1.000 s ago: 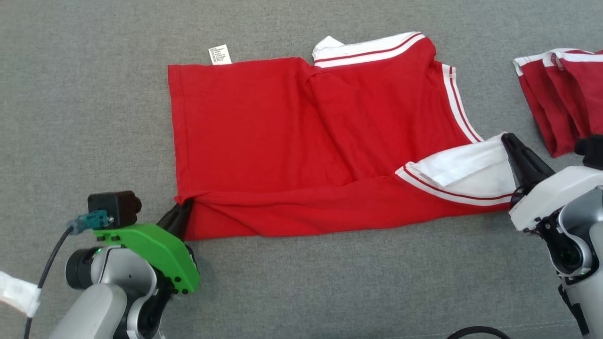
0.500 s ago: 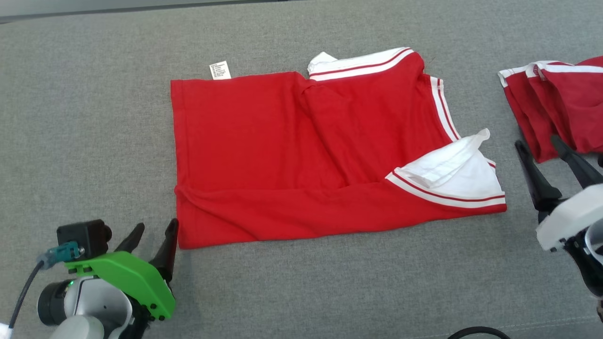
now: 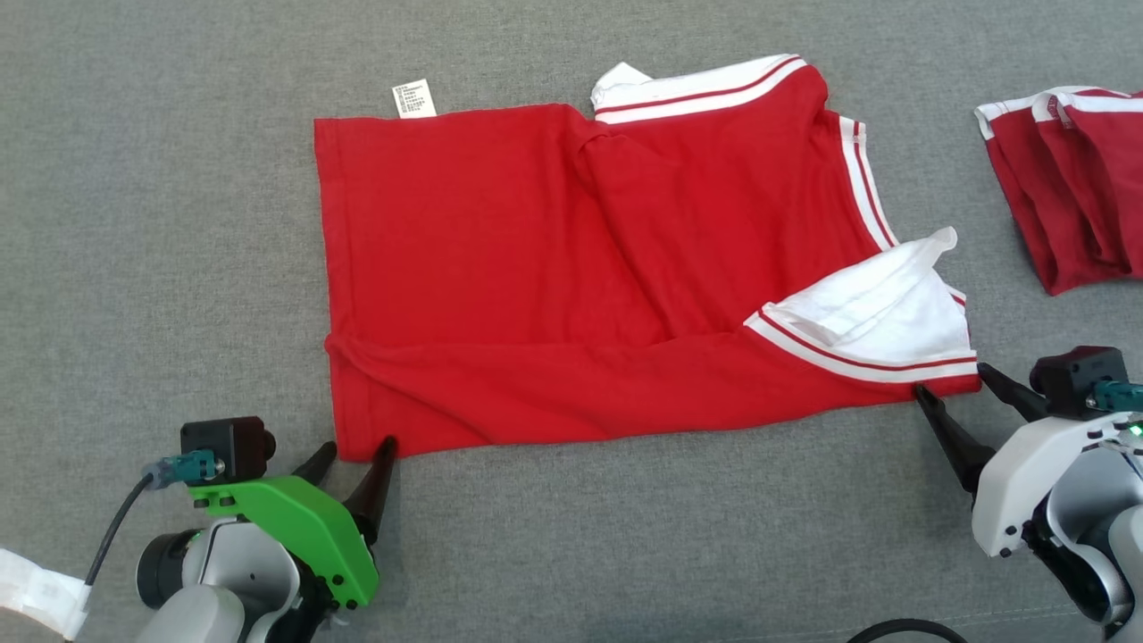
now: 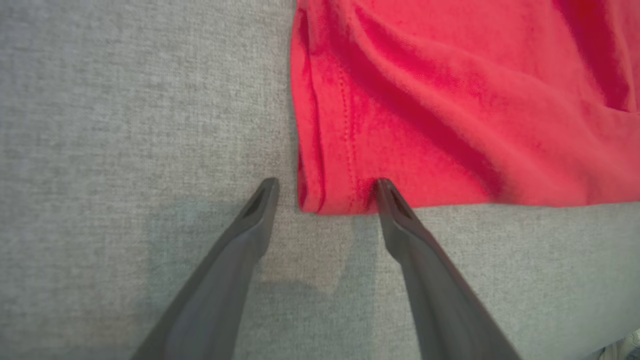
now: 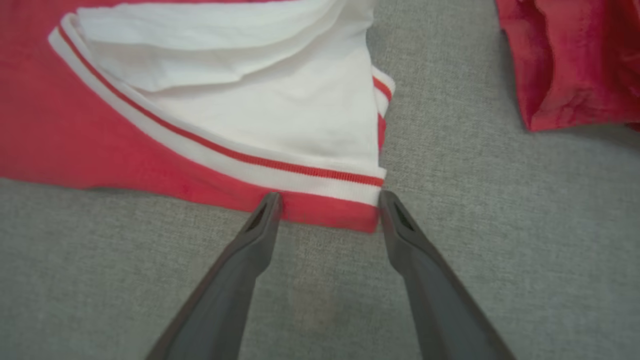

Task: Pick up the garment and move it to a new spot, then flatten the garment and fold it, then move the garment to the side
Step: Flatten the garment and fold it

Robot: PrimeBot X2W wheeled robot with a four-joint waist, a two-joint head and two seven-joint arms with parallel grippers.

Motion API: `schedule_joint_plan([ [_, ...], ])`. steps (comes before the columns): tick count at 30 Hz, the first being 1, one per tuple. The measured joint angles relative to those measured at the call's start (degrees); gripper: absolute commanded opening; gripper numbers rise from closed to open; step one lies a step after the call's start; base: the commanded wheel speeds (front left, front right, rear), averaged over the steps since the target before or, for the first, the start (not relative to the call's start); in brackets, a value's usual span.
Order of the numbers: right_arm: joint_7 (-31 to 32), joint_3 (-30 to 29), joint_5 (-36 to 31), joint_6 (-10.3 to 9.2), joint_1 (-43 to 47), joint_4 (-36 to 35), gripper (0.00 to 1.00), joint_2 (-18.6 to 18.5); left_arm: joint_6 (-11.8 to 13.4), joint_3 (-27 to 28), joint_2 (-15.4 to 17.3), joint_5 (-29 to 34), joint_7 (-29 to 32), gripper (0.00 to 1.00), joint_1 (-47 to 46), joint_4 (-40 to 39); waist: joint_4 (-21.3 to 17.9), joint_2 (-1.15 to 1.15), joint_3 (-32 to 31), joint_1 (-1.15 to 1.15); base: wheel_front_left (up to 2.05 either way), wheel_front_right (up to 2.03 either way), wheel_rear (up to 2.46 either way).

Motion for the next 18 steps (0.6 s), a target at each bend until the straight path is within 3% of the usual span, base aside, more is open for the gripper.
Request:
schedule_joint_plan([
  [5, -0.69, 1.53, 1.58, -0.01, -2.68, 2.68, 1.00, 0.11, -1.80, -0.35, -1.47, -0.71, 0.02, 1.00, -2.25, 3.47, 0.74, 0.00, 0.11, 0.00, 0.00, 0.00, 0.00],
  [6, -0.83, 1.79, 2.14, -0.01, -3.10, 3.10, 0.87, 0.10, -2.15, -0.51, -1.56, -0.75, 0.11, 1.00, -2.57, 4.05, 0.81, 0.00, -0.01, 0.00, 0.00, 0.00, 0.00],
  [7, -0.83, 2.04, 2.44, -0.01, -3.46, 3.46, 0.47, 0.00, -2.57, -0.77, -1.62, -0.79, 0.51, 0.79, -2.94, 4.59, 0.87, 0.00, -0.12, 0.00, 0.00, 0.00, 0.00],
  [8, -0.85, 2.33, 2.79, -0.01, -3.73, 3.78, 0.36, -0.25, -3.27, -1.03, -1.64, -0.93, 0.58, 0.35, -3.32, 5.06, 0.94, 0.00, -0.22, 0.00, 0.00, 0.00, 0.00],
  [9, -0.88, 2.32, 3.42, -0.01, -3.93, 4.23, 0.12, -0.36, -4.00, -1.10, -1.94, -1.37, 0.58, 0.00, -3.56, 5.49, 1.00, 0.00, -0.33, 0.00, 0.00, 0.00, 0.00],
  [10, -0.91, 2.35, 4.00, -0.01, -4.21, 4.61, 0.00, -0.42, -4.88, -1.08, -2.18, -2.08, 0.74, 0.00, -3.81, 5.89, 1.06, 0.00, -0.45, 0.00, 0.00, 0.00, 0.00],
  [15, -0.82, 2.44, 6.83, -0.01, -4.94, 6.15, 0.00, -1.38, -7.93, -1.70, -2.68, -3.77, 1.55, 0.00, -4.38, 7.43, 1.33, 0.01, -1.39, 0.00, 0.00, 0.00, 0.00],
  [18, -0.24, 2.35, 8.48, -0.01, -5.40, 5.87, 0.00, -2.60, -8.47, -1.79, -0.96, -3.78, 2.34, 0.00, -4.09, 6.23, 1.29, 0.01, -2.24, 0.00, 0.00, 0.00, 0.00],
])
